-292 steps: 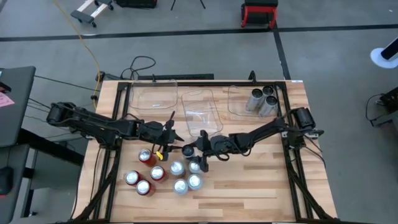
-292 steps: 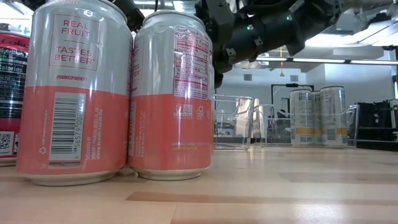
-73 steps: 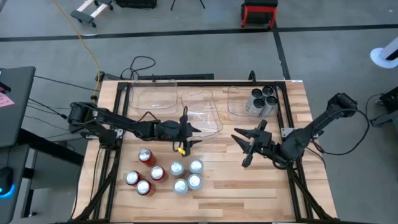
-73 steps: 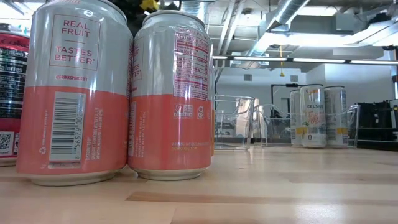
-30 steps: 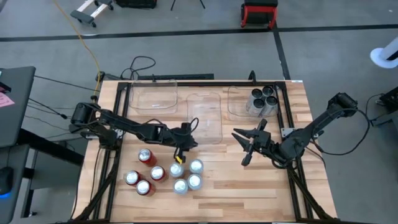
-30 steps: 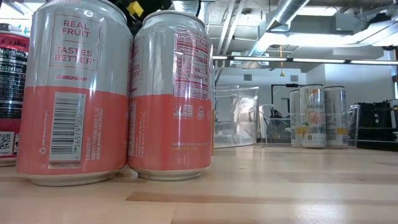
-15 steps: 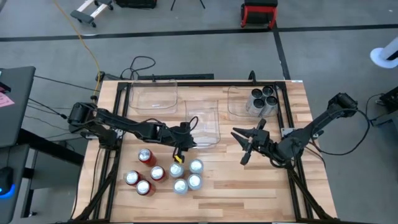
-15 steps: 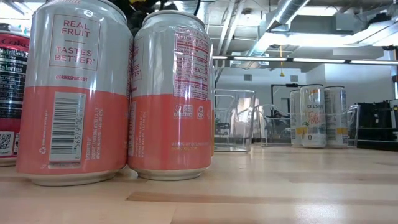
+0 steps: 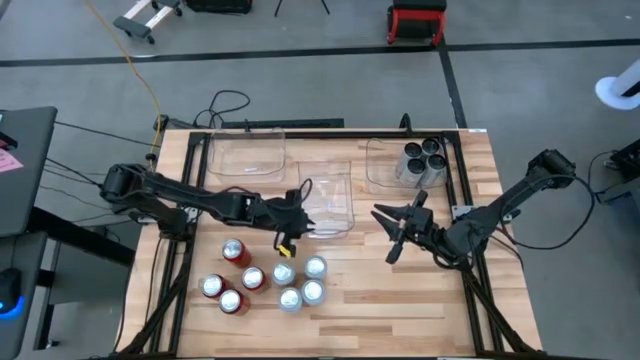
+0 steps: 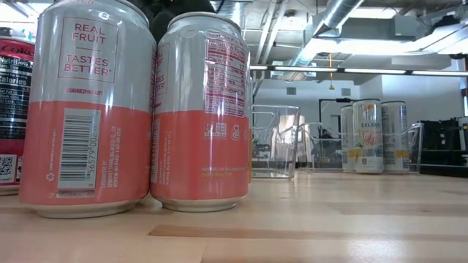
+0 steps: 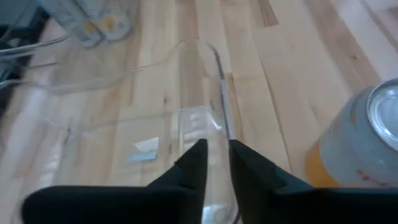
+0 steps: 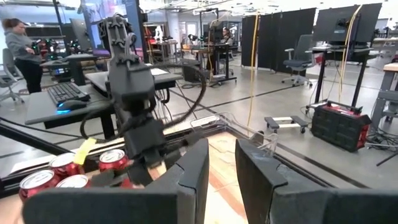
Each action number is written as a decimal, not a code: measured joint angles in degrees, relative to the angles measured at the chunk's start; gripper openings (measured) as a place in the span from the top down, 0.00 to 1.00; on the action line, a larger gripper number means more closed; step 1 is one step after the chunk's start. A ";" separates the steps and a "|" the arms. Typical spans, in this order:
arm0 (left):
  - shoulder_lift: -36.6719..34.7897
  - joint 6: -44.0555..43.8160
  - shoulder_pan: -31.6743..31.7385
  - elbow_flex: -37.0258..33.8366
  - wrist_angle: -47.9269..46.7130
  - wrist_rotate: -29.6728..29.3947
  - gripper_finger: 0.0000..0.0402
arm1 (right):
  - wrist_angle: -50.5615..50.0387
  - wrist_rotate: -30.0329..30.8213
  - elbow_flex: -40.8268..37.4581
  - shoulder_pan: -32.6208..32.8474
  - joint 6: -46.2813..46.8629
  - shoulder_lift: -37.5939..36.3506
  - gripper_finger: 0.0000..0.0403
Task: Sort soda cans
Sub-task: Adjust the middle transparent bin, then put the left yellow and white soda can in the middle transparent bin
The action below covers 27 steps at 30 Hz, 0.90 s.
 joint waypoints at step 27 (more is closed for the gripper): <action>-14.09 -16.38 -15.45 0.04 -23.02 6.90 0.31 | -0.23 0.15 0.00 1.62 -0.20 -0.02 0.60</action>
